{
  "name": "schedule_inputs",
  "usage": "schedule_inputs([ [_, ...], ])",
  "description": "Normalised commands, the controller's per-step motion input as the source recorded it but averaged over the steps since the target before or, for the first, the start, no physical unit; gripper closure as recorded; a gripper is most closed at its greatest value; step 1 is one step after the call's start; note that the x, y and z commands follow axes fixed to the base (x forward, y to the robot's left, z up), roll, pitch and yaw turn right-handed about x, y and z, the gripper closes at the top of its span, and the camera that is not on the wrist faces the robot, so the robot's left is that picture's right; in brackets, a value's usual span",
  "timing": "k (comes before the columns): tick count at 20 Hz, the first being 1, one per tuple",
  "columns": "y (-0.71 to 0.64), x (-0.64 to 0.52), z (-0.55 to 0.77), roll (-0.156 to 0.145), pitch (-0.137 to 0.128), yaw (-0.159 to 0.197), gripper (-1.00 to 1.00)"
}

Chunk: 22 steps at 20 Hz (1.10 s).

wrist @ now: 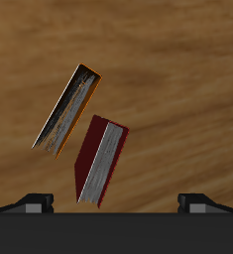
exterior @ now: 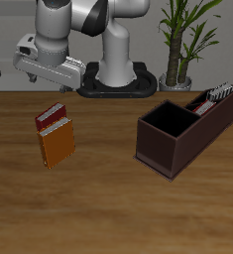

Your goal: Place the left red book into the left desk caddy's back compartment and place the striped book into the left desk caddy's left compartment and place the right red book into the left desk caddy's front compartment

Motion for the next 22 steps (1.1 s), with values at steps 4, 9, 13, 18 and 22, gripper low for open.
schedule_inputs([
  [4,-0.03,0.07,-0.16,0.006,0.03,-0.024,-1.0],
  [9,0.04,0.02,-0.04,0.005,-0.007,0.018,-1.0],
  [13,-0.01,-0.03,-0.04,0.018,-0.001,0.023,-1.0],
  [18,-0.23,0.02,0.0,-0.003,0.002,-0.013,-1.0],
  [22,-0.31,0.07,0.0,0.029,0.012,0.055,-1.0],
])
